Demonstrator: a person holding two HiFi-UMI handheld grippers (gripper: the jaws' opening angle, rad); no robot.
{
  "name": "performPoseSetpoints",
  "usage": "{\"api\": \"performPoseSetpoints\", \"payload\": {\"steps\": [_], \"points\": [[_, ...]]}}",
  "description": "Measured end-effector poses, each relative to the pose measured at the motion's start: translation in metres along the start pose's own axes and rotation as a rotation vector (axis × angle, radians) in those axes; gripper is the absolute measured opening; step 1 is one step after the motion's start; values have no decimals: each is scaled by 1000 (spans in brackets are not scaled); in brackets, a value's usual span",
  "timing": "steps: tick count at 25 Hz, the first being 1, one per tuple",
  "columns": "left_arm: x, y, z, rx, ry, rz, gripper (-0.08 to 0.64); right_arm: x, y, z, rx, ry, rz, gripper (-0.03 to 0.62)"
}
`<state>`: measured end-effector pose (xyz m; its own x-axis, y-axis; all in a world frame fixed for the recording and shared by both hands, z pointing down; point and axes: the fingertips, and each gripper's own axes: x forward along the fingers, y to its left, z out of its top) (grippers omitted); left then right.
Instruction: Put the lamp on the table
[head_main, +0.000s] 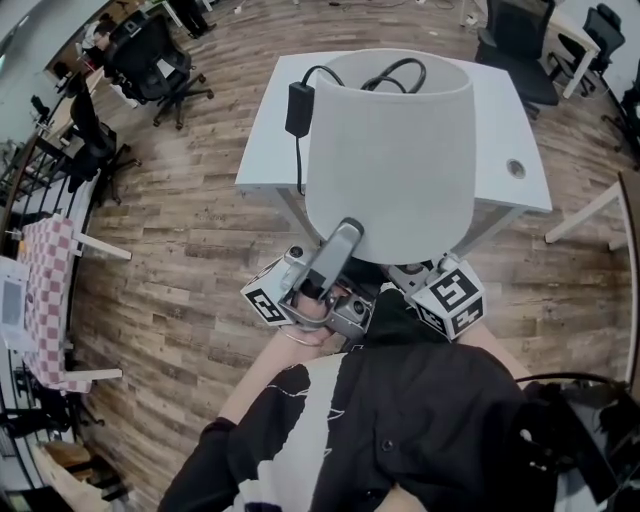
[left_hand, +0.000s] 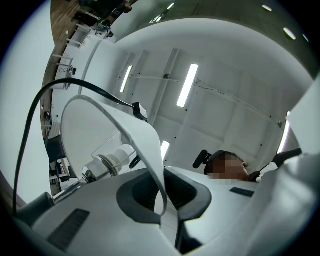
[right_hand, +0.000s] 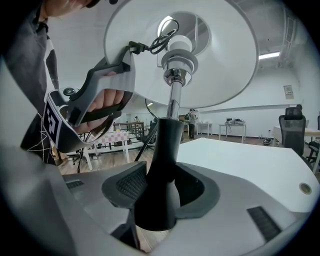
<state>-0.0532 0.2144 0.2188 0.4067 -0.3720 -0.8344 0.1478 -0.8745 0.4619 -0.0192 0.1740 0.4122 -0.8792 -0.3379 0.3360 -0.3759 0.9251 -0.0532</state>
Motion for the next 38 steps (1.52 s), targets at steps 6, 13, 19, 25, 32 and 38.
{"api": "performPoseSetpoints", "payload": {"steps": [6, 13, 19, 25, 32, 38], "points": [[0, -6, 9, 47, -1, 4, 31, 5, 0, 8, -22, -8, 1, 187], [11, -4, 20, 64, -8, -6, 31, 11, -5, 27, -31, -18, 8, 187], [23, 9, 34, 78, -11, 9, 31, 20, -23, 34, -30, -15, 0, 187], [31, 34, 59, 91, -25, 18, 31, 43, -50, 44, -44, -22, 16, 187], [48, 67, 80, 113, -18, 23, 31, 64, -87, 60, -63, -31, 35, 187], [62, 97, 95, 127, -28, 31, 31, 79, -122, 71, -78, -31, 47, 186]]}}
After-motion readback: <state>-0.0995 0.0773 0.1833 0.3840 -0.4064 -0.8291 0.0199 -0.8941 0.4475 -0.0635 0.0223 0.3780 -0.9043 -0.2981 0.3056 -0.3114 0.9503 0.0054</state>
